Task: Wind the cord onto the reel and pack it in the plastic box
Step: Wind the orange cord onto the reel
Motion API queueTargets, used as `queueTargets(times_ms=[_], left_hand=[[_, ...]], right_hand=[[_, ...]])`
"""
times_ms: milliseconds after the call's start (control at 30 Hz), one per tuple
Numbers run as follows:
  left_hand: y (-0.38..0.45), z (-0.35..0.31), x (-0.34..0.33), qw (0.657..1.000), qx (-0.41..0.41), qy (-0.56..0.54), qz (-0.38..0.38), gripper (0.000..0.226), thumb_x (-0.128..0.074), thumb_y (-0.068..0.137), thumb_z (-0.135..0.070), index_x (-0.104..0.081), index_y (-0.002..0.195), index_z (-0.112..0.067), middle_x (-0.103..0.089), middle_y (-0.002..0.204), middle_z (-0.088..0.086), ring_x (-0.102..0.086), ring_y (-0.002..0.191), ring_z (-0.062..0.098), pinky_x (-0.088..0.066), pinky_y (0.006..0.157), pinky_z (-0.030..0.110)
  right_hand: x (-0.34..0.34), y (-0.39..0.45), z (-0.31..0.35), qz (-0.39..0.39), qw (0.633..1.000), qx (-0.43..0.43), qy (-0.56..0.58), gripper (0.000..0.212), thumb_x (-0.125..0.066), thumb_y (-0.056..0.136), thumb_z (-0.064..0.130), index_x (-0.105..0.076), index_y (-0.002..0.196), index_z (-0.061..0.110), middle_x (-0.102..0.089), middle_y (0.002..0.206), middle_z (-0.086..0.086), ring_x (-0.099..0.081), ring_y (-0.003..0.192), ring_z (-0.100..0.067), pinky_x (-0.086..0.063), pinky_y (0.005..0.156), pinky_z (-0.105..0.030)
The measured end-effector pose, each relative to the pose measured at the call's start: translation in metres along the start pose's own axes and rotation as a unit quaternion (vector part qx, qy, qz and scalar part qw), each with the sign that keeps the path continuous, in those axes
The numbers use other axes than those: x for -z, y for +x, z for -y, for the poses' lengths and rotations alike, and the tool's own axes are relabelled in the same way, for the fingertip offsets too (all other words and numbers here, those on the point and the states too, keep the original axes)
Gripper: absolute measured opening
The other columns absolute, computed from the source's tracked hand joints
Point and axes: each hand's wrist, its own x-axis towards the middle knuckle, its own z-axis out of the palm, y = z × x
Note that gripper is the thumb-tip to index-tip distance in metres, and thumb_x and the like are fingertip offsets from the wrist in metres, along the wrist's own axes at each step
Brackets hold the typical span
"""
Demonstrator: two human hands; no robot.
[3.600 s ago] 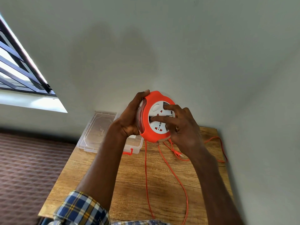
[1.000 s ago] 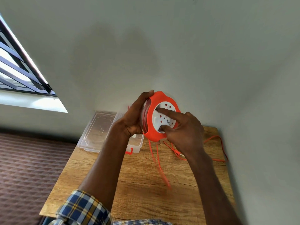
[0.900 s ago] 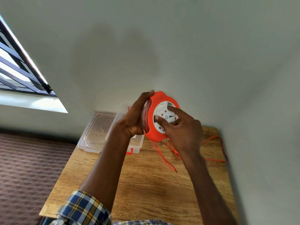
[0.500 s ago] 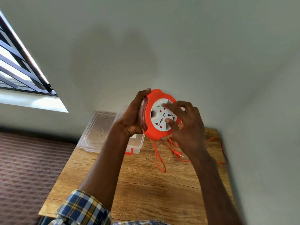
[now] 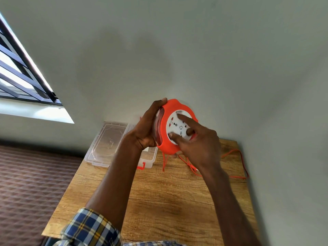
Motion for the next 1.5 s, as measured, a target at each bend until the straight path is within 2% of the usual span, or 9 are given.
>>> queueTargets(times_ms=[100,267,433,533,700,900,1133,1333,1500], left_hand=[[0.0,0.002,-0.002,1.0,0.004,0.0,0.015,0.066,-0.064,0.091,-0.071,-0.076,0.129,-0.019,-0.077,0.125,0.013,-0.074,0.112,0.033,-0.057,0.097,0.052],[0.0,0.003,0.0,1.0,0.007,-0.001,0.015,0.069,-0.06,0.092,-0.073,-0.074,0.134,-0.02,-0.074,0.132,0.014,-0.072,0.116,0.035,-0.056,0.098,0.054],[-0.001,0.0,0.002,1.0,0.002,-0.021,0.016,0.066,-0.056,0.095,-0.072,-0.075,0.132,-0.02,-0.075,0.128,0.013,-0.074,0.113,0.033,-0.059,0.095,0.05],[-0.002,0.001,0.006,1.0,0.002,-0.024,0.015,0.065,-0.048,0.099,-0.072,-0.076,0.131,-0.021,-0.076,0.127,0.011,-0.073,0.114,0.032,-0.059,0.098,0.05],[-0.005,0.001,0.01,1.0,0.007,-0.02,0.013,0.067,-0.055,0.095,-0.073,-0.075,0.132,-0.021,-0.075,0.127,0.013,-0.073,0.113,0.033,-0.058,0.097,0.051],[-0.004,0.001,0.008,1.0,0.013,-0.007,0.017,0.066,-0.057,0.093,-0.074,-0.077,0.129,-0.022,-0.077,0.126,0.012,-0.075,0.111,0.032,-0.061,0.092,0.05],[0.001,0.0,0.003,1.0,0.017,0.004,0.009,0.072,-0.064,0.089,-0.074,-0.072,0.137,-0.02,-0.073,0.13,0.014,-0.072,0.114,0.035,-0.057,0.098,0.053],[-0.003,-0.002,0.001,1.0,0.008,0.002,0.007,0.061,-0.058,0.096,-0.068,-0.077,0.127,-0.019,-0.078,0.121,0.014,-0.076,0.108,0.033,-0.061,0.09,0.048],[-0.003,0.001,-0.006,1.0,0.013,0.009,0.009,0.06,-0.054,0.098,-0.068,-0.08,0.122,-0.019,-0.079,0.118,0.012,-0.077,0.104,0.031,-0.062,0.089,0.047]], right_hand=[[-0.001,-0.001,0.005,-0.041,0.999,-0.03,-0.004,0.074,-0.058,0.075,0.085,-0.058,0.136,0.044,-0.077,0.091,0.012,-0.072,0.081,-0.005,-0.044,0.057,-0.013],[0.006,-0.002,0.005,-0.046,0.999,0.005,-0.021,0.067,-0.061,0.082,0.077,-0.063,0.136,0.037,-0.078,0.096,0.007,-0.073,0.085,-0.013,-0.05,0.066,-0.021],[0.013,0.004,-0.002,-0.033,0.996,0.082,-0.003,0.035,-0.077,0.09,0.032,-0.07,0.123,0.039,-0.06,0.116,0.005,-0.056,0.109,-0.013,-0.058,0.078,-0.033],[0.013,0.005,-0.006,0.052,0.992,0.113,0.036,0.048,-0.073,0.09,0.006,-0.071,0.124,0.04,-0.051,0.14,0.007,-0.046,0.129,-0.016,-0.056,0.091,-0.034],[0.016,0.005,-0.008,0.11,0.983,0.146,0.033,0.068,-0.069,0.087,-0.006,-0.064,0.129,0.047,-0.045,0.154,0.012,-0.042,0.123,-0.015,-0.055,0.087,-0.033],[0.013,0.005,-0.012,0.099,0.985,0.137,0.022,0.049,-0.076,0.088,0.005,-0.073,0.122,0.04,-0.047,0.152,0.008,-0.039,0.121,-0.014,-0.055,0.093,-0.038],[0.002,0.001,-0.014,0.052,0.994,0.092,0.01,0.056,-0.077,0.086,0.009,-0.068,0.125,0.048,-0.056,0.141,0.008,-0.051,0.127,-0.017,-0.057,0.09,-0.037],[-0.001,-0.004,-0.003,-0.014,0.999,0.018,0.04,0.072,-0.071,0.069,0.069,-0.051,0.136,0.054,-0.071,0.113,0.014,-0.063,0.096,-0.003,-0.058,0.076,-0.026],[-0.013,-0.005,0.007,-0.075,0.994,-0.063,0.049,0.068,-0.063,0.074,0.078,-0.057,0.128,0.038,-0.077,0.099,0.007,-0.072,0.085,-0.01,-0.059,0.065,-0.024]])
